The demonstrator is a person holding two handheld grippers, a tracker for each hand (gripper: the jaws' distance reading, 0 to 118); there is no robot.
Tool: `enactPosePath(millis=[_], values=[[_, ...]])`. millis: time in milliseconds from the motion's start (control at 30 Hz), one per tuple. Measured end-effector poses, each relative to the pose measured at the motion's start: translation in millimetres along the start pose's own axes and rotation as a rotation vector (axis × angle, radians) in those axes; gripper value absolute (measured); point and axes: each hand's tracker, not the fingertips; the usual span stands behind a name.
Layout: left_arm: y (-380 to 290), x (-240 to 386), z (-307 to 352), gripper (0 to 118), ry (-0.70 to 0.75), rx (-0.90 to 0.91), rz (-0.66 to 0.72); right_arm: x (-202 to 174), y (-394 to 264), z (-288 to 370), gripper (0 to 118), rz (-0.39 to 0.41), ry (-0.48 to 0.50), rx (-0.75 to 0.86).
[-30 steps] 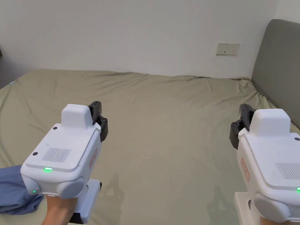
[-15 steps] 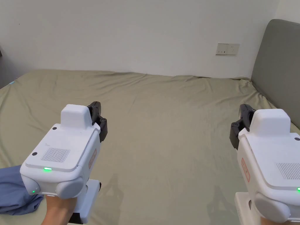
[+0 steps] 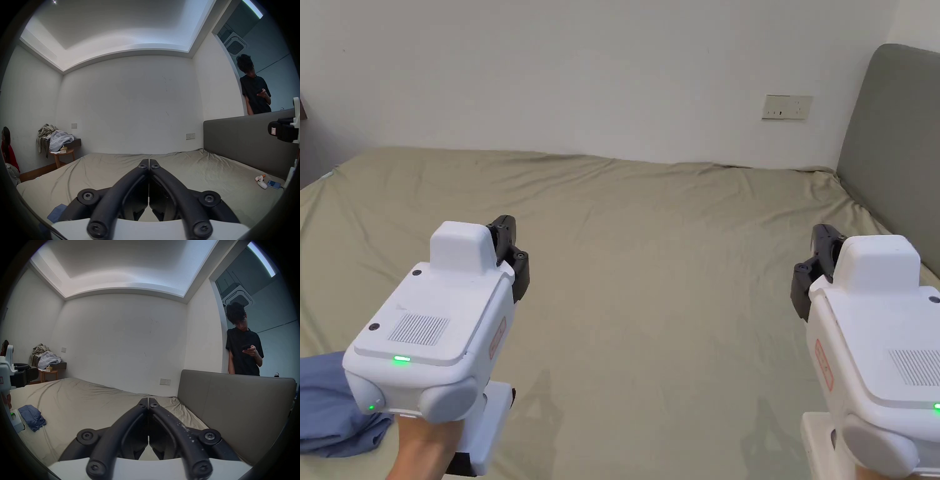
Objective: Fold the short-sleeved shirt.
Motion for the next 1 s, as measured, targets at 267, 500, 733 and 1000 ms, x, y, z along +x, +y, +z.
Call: enactPosePath(millis=[267, 500, 733, 1000], values=[[-0.2, -1.7, -0.6, 5, -0.003, -0.003, 0.026, -0.3, 0.0, -0.8, 10, 0.004, -0.007, -0.008], [-2.1, -2.9, -0.3, 118, -0.004, 0.017, 0.036, 1.8, 0.1, -5.8, 112, -0.016, 0.01, -0.034], [-1.2, -2.3, -0.7, 118, 0.0, -0.001, 0.028, -1.2, 0.5, -3.3, 118, -0.026, -0.009, -0.025], [-1.2, -1.2, 1.5, 118, 0.015, 0.014, 0.019, -1.1, -0.2, -0.8, 118, -0.028, -0.015, -0.026]])
